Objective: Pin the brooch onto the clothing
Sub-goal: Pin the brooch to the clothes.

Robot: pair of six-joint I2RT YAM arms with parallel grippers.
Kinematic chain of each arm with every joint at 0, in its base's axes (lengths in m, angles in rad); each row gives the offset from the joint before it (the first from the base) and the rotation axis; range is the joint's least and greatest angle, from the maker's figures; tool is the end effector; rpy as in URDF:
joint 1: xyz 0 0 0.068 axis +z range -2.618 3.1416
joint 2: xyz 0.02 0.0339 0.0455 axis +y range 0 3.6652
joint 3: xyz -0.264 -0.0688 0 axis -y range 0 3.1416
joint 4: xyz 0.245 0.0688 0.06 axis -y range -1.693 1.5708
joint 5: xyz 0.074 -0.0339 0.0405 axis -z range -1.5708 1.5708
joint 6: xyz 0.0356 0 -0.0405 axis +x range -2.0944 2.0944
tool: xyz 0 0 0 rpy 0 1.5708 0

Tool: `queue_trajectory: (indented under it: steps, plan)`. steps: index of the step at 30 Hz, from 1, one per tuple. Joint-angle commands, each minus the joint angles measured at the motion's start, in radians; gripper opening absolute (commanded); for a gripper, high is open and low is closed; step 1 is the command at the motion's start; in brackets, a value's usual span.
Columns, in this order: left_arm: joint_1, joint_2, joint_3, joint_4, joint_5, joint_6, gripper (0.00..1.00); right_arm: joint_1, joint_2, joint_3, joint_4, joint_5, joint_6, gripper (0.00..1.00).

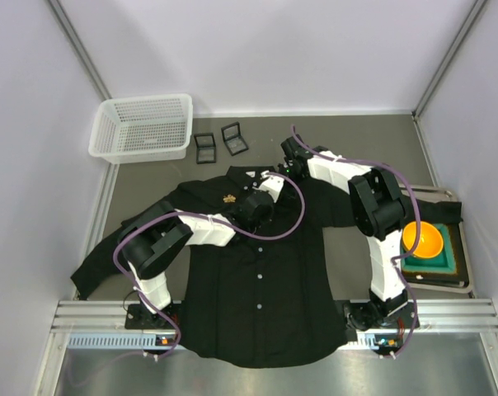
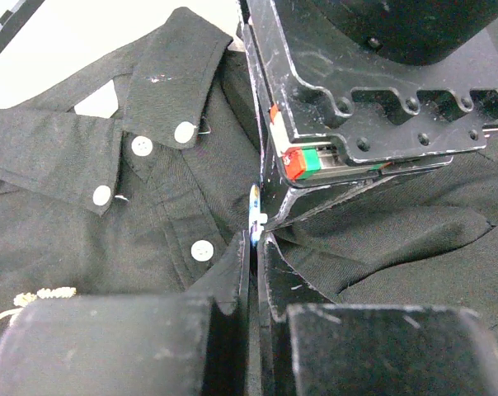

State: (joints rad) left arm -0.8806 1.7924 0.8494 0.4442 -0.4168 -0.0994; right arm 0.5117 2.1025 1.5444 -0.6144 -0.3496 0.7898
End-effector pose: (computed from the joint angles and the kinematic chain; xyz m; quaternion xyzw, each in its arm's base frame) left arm 0.2429 -0.2716 0.1570 0.2226 0.8180 -0.0782 0.5246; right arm 0.3734 0.2237 0.1632 0.0997 0.9607 0.2537 0.0517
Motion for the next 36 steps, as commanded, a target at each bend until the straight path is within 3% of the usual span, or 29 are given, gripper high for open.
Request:
queue_trajectory:
  steps: [1,5,24,30,36]
  plan:
    - [-0.015,-0.054,0.028,0.091,0.096,-0.068,0.0,0.007,-0.045,0.006,0.045,-0.04,0.022,0.0]
    - [-0.014,-0.064,0.027,0.099,0.121,-0.071,0.0,0.005,-0.042,0.01,0.048,-0.042,0.017,0.08]
    - [-0.006,-0.079,-0.009,0.14,0.227,-0.12,0.0,0.007,-0.039,0.013,0.056,-0.083,0.012,0.14]
    - [0.048,-0.064,-0.015,0.11,0.294,-0.206,0.0,0.007,-0.053,0.02,0.062,-0.104,-0.015,0.23]
    - [0.063,-0.076,-0.046,0.136,0.351,-0.217,0.0,0.004,-0.073,0.033,0.068,-0.106,-0.052,0.47]
